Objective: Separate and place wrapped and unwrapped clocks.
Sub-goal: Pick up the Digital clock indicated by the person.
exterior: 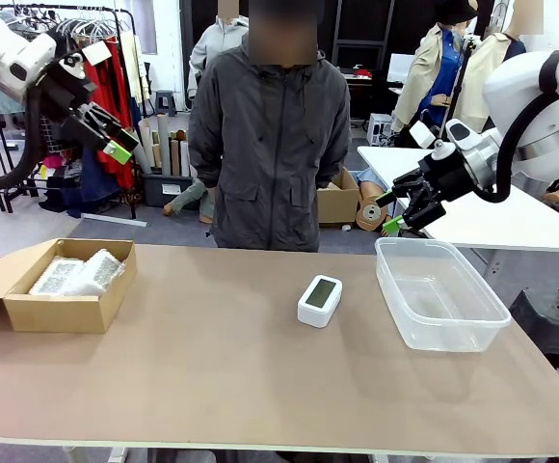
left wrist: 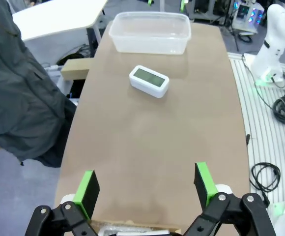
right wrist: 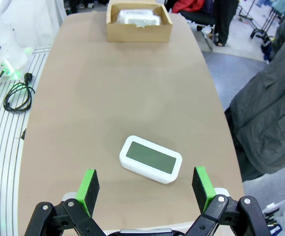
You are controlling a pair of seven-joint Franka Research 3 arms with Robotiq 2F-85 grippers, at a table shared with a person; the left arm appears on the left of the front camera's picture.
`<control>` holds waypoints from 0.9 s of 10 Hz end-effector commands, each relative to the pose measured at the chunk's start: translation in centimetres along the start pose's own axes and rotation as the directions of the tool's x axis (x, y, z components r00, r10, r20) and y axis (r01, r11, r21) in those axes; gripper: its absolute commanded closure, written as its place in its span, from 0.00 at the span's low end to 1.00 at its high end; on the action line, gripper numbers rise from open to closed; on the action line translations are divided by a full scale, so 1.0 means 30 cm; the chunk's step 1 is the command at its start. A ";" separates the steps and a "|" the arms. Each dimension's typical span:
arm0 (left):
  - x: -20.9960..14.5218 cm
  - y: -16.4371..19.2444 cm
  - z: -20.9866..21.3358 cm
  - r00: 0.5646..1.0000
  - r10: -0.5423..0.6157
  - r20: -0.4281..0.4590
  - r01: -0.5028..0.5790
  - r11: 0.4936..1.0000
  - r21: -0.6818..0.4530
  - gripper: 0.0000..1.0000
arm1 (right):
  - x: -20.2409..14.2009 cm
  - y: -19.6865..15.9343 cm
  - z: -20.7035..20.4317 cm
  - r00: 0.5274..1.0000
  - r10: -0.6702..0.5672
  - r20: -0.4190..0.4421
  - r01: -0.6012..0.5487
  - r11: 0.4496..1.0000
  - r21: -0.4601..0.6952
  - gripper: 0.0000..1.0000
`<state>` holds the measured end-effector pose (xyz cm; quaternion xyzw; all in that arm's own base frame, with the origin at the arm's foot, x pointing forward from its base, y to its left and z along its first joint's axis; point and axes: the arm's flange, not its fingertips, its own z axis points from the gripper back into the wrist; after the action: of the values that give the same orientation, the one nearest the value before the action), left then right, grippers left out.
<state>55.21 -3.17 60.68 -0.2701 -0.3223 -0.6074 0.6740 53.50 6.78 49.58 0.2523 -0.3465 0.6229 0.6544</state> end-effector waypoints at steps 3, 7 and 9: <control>-0.010 0.015 -0.014 0.997 -0.068 -0.023 0.067 0.998 -0.010 0.00 | 0.002 0.002 0.005 1.000 0.007 -0.004 -0.008 1.000 -0.008 0.00; -0.002 -0.001 -0.051 0.976 -0.207 -0.064 0.208 0.978 0.022 0.00 | 0.002 0.002 0.005 1.000 0.007 -0.004 -0.008 1.000 -0.008 0.00; -0.012 0.003 -0.054 0.987 -0.153 -0.043 0.156 0.986 0.061 0.00 | 0.002 0.002 0.005 1.000 0.007 -0.004 -0.008 1.000 -0.008 0.00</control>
<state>56.06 -4.17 59.92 -0.2146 -0.3359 -0.6669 0.6296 53.50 6.79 49.58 0.2523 -0.3465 0.6229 0.6544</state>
